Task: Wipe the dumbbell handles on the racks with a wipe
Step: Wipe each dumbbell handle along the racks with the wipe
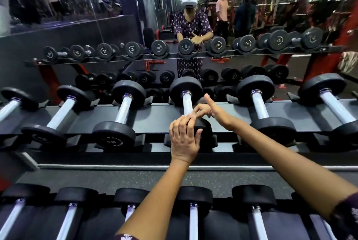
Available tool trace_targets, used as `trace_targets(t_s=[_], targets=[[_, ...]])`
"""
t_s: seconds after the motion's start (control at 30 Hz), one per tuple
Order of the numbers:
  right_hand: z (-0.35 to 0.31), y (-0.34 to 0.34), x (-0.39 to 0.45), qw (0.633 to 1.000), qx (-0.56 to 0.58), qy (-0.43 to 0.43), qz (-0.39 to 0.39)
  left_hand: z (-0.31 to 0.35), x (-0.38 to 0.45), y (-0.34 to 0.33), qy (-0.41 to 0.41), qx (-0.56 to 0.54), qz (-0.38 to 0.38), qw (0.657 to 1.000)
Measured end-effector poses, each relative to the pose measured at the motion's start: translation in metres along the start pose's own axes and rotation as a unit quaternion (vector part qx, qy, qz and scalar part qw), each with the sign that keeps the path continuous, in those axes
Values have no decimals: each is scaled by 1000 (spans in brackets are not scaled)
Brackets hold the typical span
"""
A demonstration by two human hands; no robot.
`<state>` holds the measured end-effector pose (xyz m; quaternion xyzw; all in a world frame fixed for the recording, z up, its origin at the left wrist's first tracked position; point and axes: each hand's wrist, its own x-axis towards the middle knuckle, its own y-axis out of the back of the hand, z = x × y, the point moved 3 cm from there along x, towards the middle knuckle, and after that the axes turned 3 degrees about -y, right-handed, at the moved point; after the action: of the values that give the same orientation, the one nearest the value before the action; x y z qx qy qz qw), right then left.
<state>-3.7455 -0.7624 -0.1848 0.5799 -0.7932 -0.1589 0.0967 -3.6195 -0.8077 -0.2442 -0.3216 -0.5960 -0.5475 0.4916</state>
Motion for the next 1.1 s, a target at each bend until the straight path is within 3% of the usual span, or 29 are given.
trace_targets(t_s=[0.17, 0.33, 0.43, 0.5, 0.57, 0.63, 0.77, 0.93, 1.1], targets=[[-3, -16, 7, 999, -1, -1, -42, -3, -2, 1, 7, 5, 3, 1000], [15, 3, -3, 997, -57, -22, 55, -1, -1, 1, 2, 2, -1, 1000], [23, -3, 8, 995, -8, -64, 77, -2, -3, -1, 3, 10, -3, 1000], [28, -1, 14, 985, 42, -141, 91, -3, -4, -1, 5, 15, -6, 1000], [31, 1, 14, 977, 70, -190, 64, -3, -5, -1, 1, 17, -7, 1000], [33, 3, 16, 976, 77, -199, 47, -3, -5, -2, 1, 18, -6, 1000], [35, 4, 35, 958, 178, -197, 111, -2, -4, -4, 0, 26, -6, 1000], [45, 0, 40, 956, 125, -264, 36, -1, -6, -3, -1, 26, 5, 1000], [30, 8, 51, 936, 241, -251, 51, 1, -2, -4, -4, 34, 2, 999]])
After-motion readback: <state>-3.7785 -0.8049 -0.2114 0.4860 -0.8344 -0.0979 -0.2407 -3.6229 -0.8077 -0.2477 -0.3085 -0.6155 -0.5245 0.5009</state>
